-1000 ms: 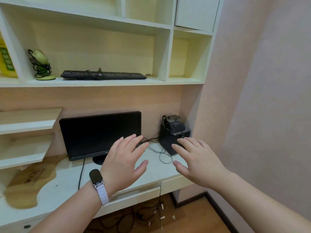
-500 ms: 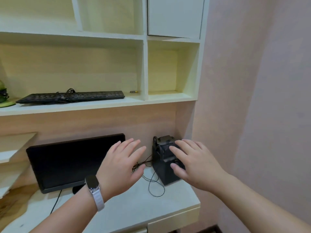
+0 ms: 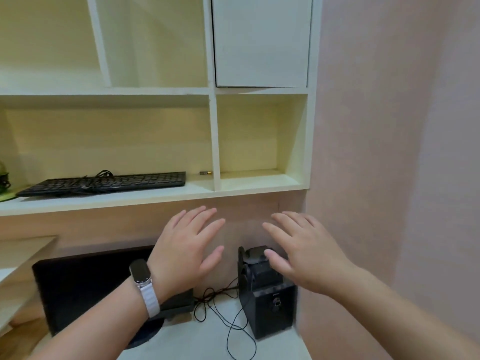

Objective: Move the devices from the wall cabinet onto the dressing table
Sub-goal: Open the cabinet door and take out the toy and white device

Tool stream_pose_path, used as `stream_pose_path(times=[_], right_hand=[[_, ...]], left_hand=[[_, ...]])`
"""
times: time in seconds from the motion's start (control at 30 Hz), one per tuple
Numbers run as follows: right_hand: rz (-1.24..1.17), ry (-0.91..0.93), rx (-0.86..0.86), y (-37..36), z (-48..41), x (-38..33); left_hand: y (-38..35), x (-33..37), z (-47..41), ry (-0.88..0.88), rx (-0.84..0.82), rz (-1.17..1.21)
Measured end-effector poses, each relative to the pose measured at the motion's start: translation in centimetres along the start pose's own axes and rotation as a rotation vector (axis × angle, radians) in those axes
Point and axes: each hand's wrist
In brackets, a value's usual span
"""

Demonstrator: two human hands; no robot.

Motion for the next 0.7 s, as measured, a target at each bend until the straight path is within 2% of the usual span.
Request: stream_pose_path(times=[0.2, 0.5, 0.7], right_hand=[[0.059, 0.025, 0.016, 0.2, -4.4, 1.5], [0.201, 0.053, 0.236, 1.3, -15.4, 3.7], [0.355, 0.120, 0.309, 2.3, -23.0, 5.1]], left_hand=[[-0.1, -2.9, -5.4, -0.049, 0.108, -0.015], [1.3, -9.5, -15.4, -0.151, 0.370, 0.001], [2.0, -13.5, -21.2, -0.247, 0.517, -0.037]])
Point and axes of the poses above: each hand's wrist, its own z-axis away from the middle knuckle, its own y-axis out of the back of the hand, x = y × z, and after that the axes turned 12 degrees about z, right-handed
